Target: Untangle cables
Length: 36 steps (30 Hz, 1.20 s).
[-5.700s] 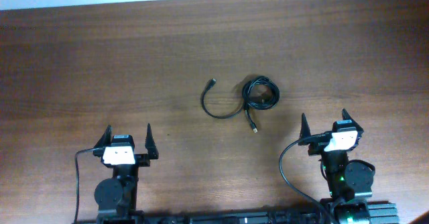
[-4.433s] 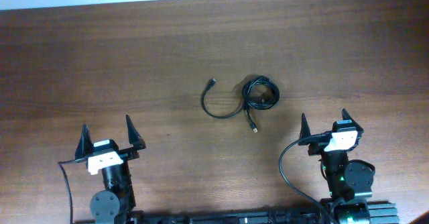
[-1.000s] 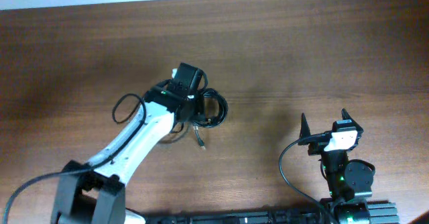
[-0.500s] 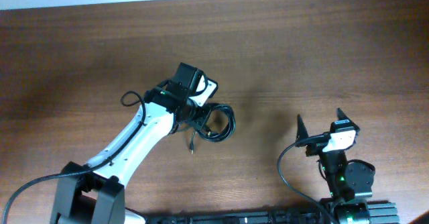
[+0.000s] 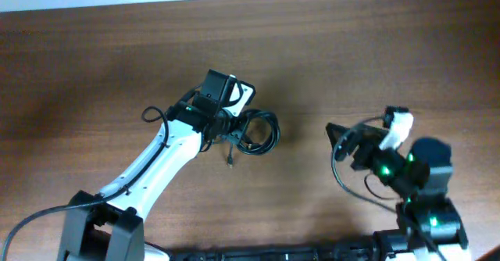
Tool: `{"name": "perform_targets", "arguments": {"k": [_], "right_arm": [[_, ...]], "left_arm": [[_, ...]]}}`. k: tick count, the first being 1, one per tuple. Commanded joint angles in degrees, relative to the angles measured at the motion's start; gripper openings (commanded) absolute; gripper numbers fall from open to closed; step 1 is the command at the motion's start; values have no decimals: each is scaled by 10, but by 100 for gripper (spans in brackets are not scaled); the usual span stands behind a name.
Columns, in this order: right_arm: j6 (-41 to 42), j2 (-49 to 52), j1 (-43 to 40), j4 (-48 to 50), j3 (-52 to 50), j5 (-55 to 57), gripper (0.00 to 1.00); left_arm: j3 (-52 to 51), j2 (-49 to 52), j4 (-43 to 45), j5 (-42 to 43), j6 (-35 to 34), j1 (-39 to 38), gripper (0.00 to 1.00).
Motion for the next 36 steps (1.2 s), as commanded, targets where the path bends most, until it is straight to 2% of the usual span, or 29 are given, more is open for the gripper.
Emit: {"name": "perform_targets", "arguments": {"k": [1, 3, 5, 6, 7, 9, 11, 13, 14, 16, 17, 18, 20, 21, 22, 23, 24, 30, 32, 35, 36], "right_arm": [[-13, 135, 3, 84, 31, -181, 99], [-13, 223, 4, 185, 31, -297, 99], [-14, 312, 12, 300, 31, -358, 99], [-16, 352, 24, 335, 31, -357, 98], [-17, 387, 37, 361, 31, -355, 93], [-49, 429, 65, 370, 31, -325, 88], [-63, 467, 110, 370, 31, -255, 83], [-63, 469, 127, 370, 31, -215, 74], [-63, 469, 134, 368, 31, -185, 68], [-60, 469, 136, 372, 31, -163, 36], [-58, 469, 136, 379, 32, -168, 14], [-44, 468, 134, 385, 32, -175, 4], [39, 468, 111, 429, 32, -185, 4], [53, 468, 91, 459, 31, -217, 6], [25, 468, 83, 473, 31, -263, 27], [-61, 468, 82, 467, 31, -324, 52], [-111, 468, 82, 447, 31, -344, 64], [-121, 468, 116, 415, 31, -349, 67], [-129, 468, 136, 400, 31, -293, 65], [-140, 468, 139, 381, 31, -263, 56], [-140, 468, 139, 376, 31, -263, 45]], "left_arm": [[12, -19, -2, 43, 9, 3, 0], [22, -27, -23, 159, 70, 16, 0], [22, -29, -45, 183, 119, 18, 0], [24, -31, -61, 183, 141, 21, 0], [29, -33, -74, 184, 141, 31, 0], [37, -41, -84, 186, 141, 50, 0], [40, -50, -83, 221, 140, 68, 0], [40, -50, -83, 268, 141, 69, 0], [40, -50, -84, 283, 141, 69, 0], [40, -50, -96, 294, 141, 69, 0], [40, -50, -104, 279, 141, 69, 0], [40, -50, -109, 260, 141, 69, 0], [40, -49, -122, 184, 128, 69, 0], [40, -49, -126, 172, 105, 69, 0], [40, -49, -126, 185, 107, 69, 0], [40, -50, -130, 207, 145, 69, 0], [40, -50, -135, 228, 176, 69, 0], [47, -50, -142, 327, 188, 103, 0], [53, -50, -144, 375, 188, 115, 0], [53, -50, -143, 418, 188, 115, 0], [53, -50, -143, 421, 188, 115, 0]]}}
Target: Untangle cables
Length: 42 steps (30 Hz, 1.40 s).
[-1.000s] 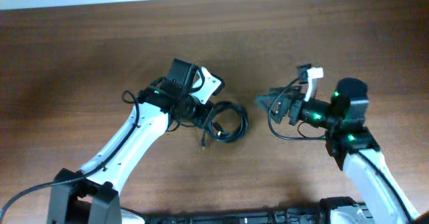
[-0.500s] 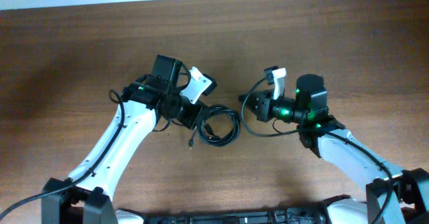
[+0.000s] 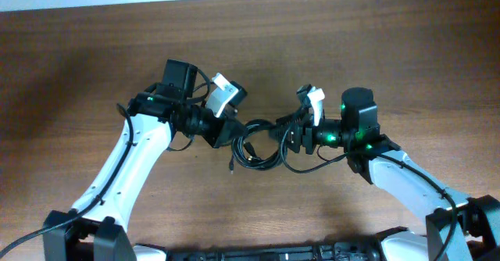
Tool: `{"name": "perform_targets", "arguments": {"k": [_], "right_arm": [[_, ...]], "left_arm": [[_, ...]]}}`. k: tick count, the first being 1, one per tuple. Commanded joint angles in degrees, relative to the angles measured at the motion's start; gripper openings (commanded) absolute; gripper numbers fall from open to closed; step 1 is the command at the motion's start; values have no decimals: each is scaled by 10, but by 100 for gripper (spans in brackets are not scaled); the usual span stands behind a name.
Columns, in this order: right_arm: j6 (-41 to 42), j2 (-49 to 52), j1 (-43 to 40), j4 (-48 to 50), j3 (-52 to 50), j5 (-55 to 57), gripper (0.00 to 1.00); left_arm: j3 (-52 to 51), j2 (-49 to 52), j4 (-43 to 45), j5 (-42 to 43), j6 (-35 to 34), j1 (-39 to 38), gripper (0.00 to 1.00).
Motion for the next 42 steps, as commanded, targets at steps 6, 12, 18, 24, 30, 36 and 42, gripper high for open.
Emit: {"name": "perform_targets", "arguments": {"k": [6, 12, 18, 24, 30, 36, 42], "right_arm": [[160, 0, -64, 133, 5, -53, 4], [236, 0, -209, 143, 5, -66, 4], [236, 0, -210, -50, 5, -64, 30], [237, 0, -158, -100, 5, -9, 98], [236, 0, -132, -27, 5, 62, 99], [236, 0, -176, -109, 5, 129, 99], [236, 0, -176, -187, 5, 131, 99]], "left_arm": [[14, -17, -6, -110, -79, 3, 0], [14, -17, -29, -506, -423, 3, 0], [13, -17, 10, -546, -544, 3, 0], [13, -17, 10, -520, -528, 2, 52], [13, -17, 10, -390, -527, 2, 99], [-23, -7, 4, -440, -570, -46, 72], [-76, 81, 126, -464, -801, -49, 99]]}}
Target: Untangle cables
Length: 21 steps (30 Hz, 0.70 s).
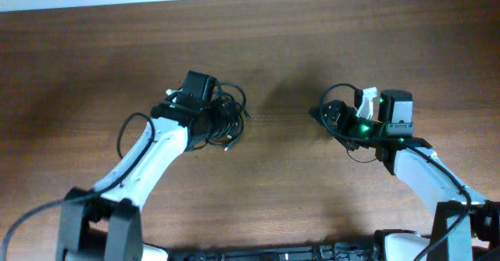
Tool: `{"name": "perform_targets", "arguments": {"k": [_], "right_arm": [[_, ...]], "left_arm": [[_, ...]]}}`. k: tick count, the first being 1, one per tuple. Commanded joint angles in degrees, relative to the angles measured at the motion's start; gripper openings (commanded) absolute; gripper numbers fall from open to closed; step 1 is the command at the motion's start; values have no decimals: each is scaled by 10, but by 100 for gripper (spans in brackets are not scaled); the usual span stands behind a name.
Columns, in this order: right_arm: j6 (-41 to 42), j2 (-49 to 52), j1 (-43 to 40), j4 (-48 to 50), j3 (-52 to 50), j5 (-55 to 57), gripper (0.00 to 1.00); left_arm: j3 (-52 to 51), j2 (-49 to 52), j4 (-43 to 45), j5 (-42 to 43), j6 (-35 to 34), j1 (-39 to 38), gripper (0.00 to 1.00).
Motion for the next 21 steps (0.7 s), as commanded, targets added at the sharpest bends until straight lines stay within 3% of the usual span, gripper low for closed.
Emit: {"name": "perform_targets", "arguments": {"k": [1, 2, 3, 4, 5, 10, 12, 13, 14, 15, 16, 18, 19, 21], "right_arm": [[-6, -3, -1, -2, 1, 5, 99], [-6, -3, -1, -2, 1, 5, 99], [-6, -3, -1, -2, 1, 5, 99], [-6, -3, -1, -4, 1, 5, 99], [-6, -3, -1, -10, 1, 5, 99], [-6, -3, -1, -22, 1, 31, 99], [-6, -3, -1, -21, 1, 42, 99], [-6, -3, -1, -22, 1, 46, 99], [-6, -3, -1, -22, 1, 50, 99], [-6, -3, -1, -21, 1, 51, 99], [-6, -3, -1, -21, 1, 55, 99], [-6, -3, -1, -21, 1, 50, 99], [-26, -3, 5, -21, 1, 50, 99], [-78, -3, 22, -23, 1, 52, 99]], "left_arm": [[-12, 74, 14, 31, -101, -10, 99], [-12, 103, 16, 55, -101, -18, 96], [-12, 127, 16, 64, -101, -28, 64], [-12, 143, 13, 66, -76, -39, 7], [-12, 142, 14, 66, -32, -42, 0], [59, 73, -74, 90, 421, -42, 0], [64, 31, -116, 15, 454, -41, 20], [64, 24, -127, -12, 454, -41, 24], [64, 16, -139, -37, 454, -41, 48], [64, 14, -139, -36, 445, -41, 82], [64, 14, -137, -36, 424, -41, 100], [65, 14, -137, -35, 352, -41, 97], [65, 14, -137, -24, 282, -41, 87], [64, 16, -138, 36, 164, -42, 49]]}}
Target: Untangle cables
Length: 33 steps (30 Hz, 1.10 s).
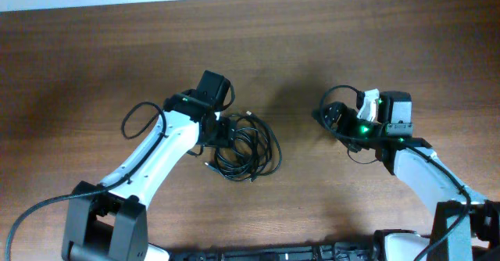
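A tangle of black cables (247, 148) lies in loose loops on the wooden table (94, 58), left of centre, with a small white plug end (249, 115) at its top. My left gripper (218, 129) is at the bundle's upper left edge and touches it. Its fingers are hidden under the wrist, so its hold is unclear. My right gripper (322, 116) is off to the right, well apart from the bundle. It points left, and its dark fingers look closed with no cable seen between them.
Thin black loops by each arm, one near the left forearm (141, 119) and one over the right wrist (341, 91), are the arms' own leads. The white table edge runs along the back.
The cable bundle was bunched tight against my left gripper; now it lies spread in wider loops lower and to the right. The left wrist has turned. The right arm has hardly moved.
My left gripper first held the looped cables alone, with the right arm drawn back. Then both grippers met at the bundle in the middle. After that the right was back on the right side and the bundle was bunched at the left gripper. Now it lies spread out.
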Tool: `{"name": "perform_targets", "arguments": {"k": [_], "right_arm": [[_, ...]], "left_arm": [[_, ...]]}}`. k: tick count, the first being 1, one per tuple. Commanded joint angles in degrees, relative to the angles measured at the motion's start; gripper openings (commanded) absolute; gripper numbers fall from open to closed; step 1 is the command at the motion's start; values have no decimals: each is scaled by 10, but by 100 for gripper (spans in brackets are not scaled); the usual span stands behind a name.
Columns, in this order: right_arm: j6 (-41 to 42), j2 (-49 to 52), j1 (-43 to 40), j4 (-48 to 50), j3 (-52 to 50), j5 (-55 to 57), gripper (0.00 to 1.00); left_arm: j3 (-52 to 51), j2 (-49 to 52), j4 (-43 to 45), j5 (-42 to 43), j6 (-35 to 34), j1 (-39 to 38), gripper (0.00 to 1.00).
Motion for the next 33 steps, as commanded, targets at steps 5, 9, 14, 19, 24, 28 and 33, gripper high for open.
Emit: {"name": "perform_targets", "arguments": {"k": [5, 9, 14, 19, 24, 28, 33], "right_arm": [[-51, -3, 36, -3, 1, 22, 99], [-55, -3, 36, -15, 1, 22, 99], [-55, -3, 36, -14, 1, 1, 99], [-55, -3, 50, -12, 4, -69, 91], [40, -4, 83, -36, 49, -139, 99], [135, -4, 162, -37, 49, -55, 99], [206, -3, 310, 106, 49, 166, 99]], "left_arm": [[-4, 13, 42, 111, -281, -2, 41], [-67, 19, 112, 136, -341, -4, 37], [-153, 21, 240, 113, -359, -24, 36], [-167, 5, 299, 123, -343, -25, 0], [-134, -136, 274, 88, -328, -18, 0], [-134, -173, 260, 47, -413, -18, 0], [-132, -173, 308, 79, -445, -18, 0]]}}
